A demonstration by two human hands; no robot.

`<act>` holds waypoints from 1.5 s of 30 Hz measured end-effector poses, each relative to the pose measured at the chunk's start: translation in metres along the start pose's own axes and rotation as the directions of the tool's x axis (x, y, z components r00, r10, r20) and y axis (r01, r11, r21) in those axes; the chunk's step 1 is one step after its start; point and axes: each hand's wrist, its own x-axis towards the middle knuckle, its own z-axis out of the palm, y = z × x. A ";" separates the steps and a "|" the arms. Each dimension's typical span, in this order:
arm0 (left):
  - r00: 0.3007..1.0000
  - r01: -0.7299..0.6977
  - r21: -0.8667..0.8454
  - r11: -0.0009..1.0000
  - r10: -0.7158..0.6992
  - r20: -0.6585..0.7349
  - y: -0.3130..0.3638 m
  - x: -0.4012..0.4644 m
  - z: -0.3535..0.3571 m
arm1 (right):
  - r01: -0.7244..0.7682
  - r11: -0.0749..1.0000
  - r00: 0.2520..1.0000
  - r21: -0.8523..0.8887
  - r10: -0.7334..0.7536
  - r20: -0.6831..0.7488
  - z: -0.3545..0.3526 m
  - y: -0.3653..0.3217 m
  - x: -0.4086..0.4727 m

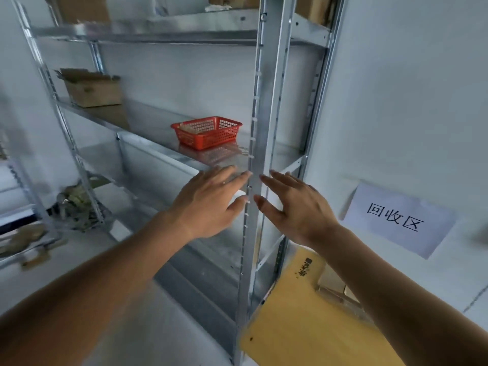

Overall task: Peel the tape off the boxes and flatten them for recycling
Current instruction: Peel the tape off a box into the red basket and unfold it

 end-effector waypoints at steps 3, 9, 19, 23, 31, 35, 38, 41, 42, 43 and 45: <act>1.000 0.027 0.034 0.999 -0.026 -0.011 -0.064 -0.014 -0.018 | 0.038 0.999 0.999 0.011 -0.038 -0.010 0.012 -0.057 0.039; 0.998 0.064 0.083 0.995 -0.064 0.000 -0.183 -0.036 -0.040 | 0.092 0.993 0.994 0.069 -0.088 -0.057 0.032 -0.159 0.112; 0.987 0.160 0.114 0.981 -0.157 -0.034 -0.345 -0.023 -0.047 | 0.173 0.976 0.984 0.133 -0.163 -0.078 0.088 -0.255 0.249; 0.979 0.202 0.160 0.966 -0.195 -0.058 -0.414 0.005 -0.037 | 0.204 0.967 0.978 0.155 -0.195 -0.068 0.123 -0.275 0.325; 0.960 0.282 0.185 0.942 -0.274 -0.064 -0.561 0.078 -0.018 | 0.258 0.937 0.966 0.235 -0.258 -0.032 0.184 -0.315 0.486; 0.951 0.310 0.180 0.934 -0.301 -0.074 -0.629 0.105 -0.009 | 0.267 0.931 0.962 0.250 -0.273 -0.010 0.214 -0.339 0.557; 0.949 0.313 0.168 0.935 -0.303 -0.083 -0.683 0.122 -0.001 | 0.273 0.926 0.961 0.261 -0.277 -0.021 0.234 -0.358 0.607; 0.950 0.312 0.165 0.936 -0.302 -0.084 -0.743 0.137 0.010 | 0.273 0.928 0.961 0.254 -0.274 -0.032 0.259 -0.381 0.655; 0.951 0.308 0.163 0.937 -0.298 -0.083 -0.764 0.142 0.014 | 0.273 0.930 0.961 0.246 -0.274 -0.031 0.268 -0.391 0.671; 0.953 0.301 0.162 0.940 -0.290 -0.084 -0.785 0.146 0.017 | 0.276 0.933 0.961 0.231 -0.276 -0.030 0.277 -0.401 0.688; 0.959 0.282 0.158 0.946 -0.271 -0.087 -0.827 0.155 0.022 | 0.281 0.938 0.959 0.204 -0.280 -0.034 0.296 -0.423 0.721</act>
